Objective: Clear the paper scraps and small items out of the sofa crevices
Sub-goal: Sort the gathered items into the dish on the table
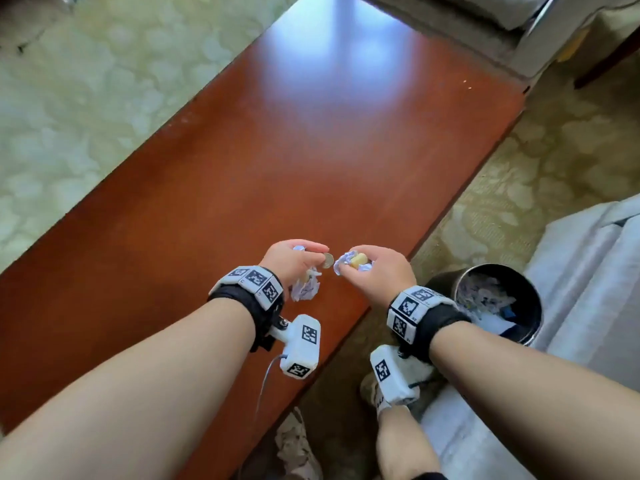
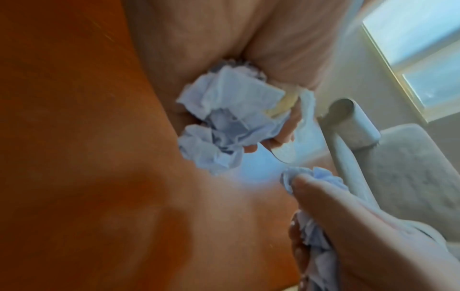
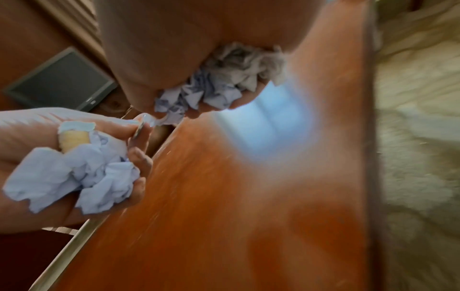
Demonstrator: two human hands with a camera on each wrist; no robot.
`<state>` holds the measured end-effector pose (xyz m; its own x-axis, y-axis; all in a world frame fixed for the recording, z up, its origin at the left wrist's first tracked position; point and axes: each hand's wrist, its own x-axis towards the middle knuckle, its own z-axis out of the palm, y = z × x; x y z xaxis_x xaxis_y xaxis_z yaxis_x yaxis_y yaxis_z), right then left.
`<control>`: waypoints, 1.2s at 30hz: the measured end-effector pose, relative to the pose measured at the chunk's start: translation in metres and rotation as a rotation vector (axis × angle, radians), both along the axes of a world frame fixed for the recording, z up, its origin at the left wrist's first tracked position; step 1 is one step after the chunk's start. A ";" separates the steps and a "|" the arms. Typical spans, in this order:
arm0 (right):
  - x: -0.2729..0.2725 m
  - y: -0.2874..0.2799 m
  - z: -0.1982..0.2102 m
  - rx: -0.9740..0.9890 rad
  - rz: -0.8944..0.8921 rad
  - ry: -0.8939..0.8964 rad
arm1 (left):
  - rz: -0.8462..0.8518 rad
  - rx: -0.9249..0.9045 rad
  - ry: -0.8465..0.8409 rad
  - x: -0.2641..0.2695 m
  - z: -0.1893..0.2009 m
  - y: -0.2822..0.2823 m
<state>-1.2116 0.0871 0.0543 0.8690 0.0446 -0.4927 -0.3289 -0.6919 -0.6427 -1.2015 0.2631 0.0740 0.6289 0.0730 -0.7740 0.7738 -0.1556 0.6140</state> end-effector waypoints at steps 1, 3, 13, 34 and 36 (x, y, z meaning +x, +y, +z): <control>-0.008 0.025 0.003 0.000 0.044 -0.005 | 0.038 0.001 -0.002 -0.016 0.001 0.026; -0.023 0.073 0.008 -0.002 0.127 -0.019 | 0.125 0.013 -0.002 -0.049 0.006 0.075; -0.129 0.257 0.011 0.006 0.528 0.011 | 0.555 0.135 0.080 -0.251 0.005 0.277; -0.203 0.309 -0.018 -0.099 0.807 -0.032 | 0.617 0.251 0.121 -0.330 -0.053 0.285; -0.199 0.304 -0.016 -0.103 0.791 -0.032 | 0.626 0.246 0.124 -0.329 -0.053 0.282</control>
<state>-1.4109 0.3907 0.0380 0.6123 0.6100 -0.5031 0.3023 -0.7685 -0.5640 -1.5308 0.5452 0.0210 0.3189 0.5771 -0.7518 0.8258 0.2201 0.5192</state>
